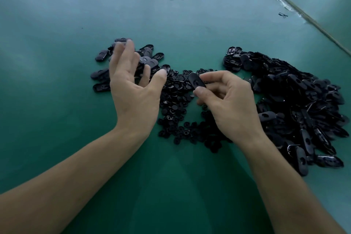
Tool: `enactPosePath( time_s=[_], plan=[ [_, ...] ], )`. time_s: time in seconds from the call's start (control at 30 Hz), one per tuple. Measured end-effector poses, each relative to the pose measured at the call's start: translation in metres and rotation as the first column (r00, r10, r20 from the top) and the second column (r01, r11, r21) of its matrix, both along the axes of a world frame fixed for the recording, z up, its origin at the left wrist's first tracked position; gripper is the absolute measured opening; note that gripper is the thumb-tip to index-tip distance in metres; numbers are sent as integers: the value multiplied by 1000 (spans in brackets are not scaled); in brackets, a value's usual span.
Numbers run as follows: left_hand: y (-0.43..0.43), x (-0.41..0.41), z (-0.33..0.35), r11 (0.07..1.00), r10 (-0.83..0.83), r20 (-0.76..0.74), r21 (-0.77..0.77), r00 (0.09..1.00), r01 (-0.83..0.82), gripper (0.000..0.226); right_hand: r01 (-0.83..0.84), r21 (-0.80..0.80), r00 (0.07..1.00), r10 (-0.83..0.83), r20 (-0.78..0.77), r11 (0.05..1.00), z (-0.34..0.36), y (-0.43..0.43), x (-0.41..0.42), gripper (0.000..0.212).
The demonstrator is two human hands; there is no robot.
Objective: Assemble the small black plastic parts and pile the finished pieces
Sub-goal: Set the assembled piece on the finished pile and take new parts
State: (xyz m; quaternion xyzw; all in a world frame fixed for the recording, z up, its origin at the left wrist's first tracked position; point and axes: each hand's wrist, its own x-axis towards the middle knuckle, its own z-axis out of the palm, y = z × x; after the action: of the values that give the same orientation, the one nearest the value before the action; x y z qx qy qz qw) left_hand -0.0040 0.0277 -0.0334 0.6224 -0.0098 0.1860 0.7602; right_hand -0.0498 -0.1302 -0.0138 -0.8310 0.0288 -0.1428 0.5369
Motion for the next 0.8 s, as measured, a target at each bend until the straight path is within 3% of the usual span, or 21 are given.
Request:
enactPosePath(
  time_s=[0.1, 0.2, 0.37, 0.6, 0.7, 0.8],
  plan=[
    [-3, -6, 3, 990, -39, 63, 138, 997, 29, 35, 3, -2, 1000, -3, 12, 1000, 0, 1, -2, 25],
    [-4, -9, 4, 970, -159, 63, 197, 985, 144, 19, -6, 3, 998, 6, 56, 1000, 2, 2, -4, 26],
    [-4, -12, 5, 928, -314, 33, 222, 949, 299, 15, -35, 10, 995, 33, 96, 999, 3, 4, -3, 26],
    [-4, -10, 2, 921, -340, 0, 204, 941, 332, 17, -3, -8, 996, 3, 87, 1000, 0, 3, -2, 17],
    [-3, -9, 1, 929, -328, 17, 190, 945, 319, 15, 58, -151, 995, -46, 84, 987, 0, 3, -4, 10],
    [-3, -7, 0, 951, -290, 9, 115, 957, 287, 15, 68, -483, 998, -62, 28, 873, -3, 3, -5, 23]
  ],
)
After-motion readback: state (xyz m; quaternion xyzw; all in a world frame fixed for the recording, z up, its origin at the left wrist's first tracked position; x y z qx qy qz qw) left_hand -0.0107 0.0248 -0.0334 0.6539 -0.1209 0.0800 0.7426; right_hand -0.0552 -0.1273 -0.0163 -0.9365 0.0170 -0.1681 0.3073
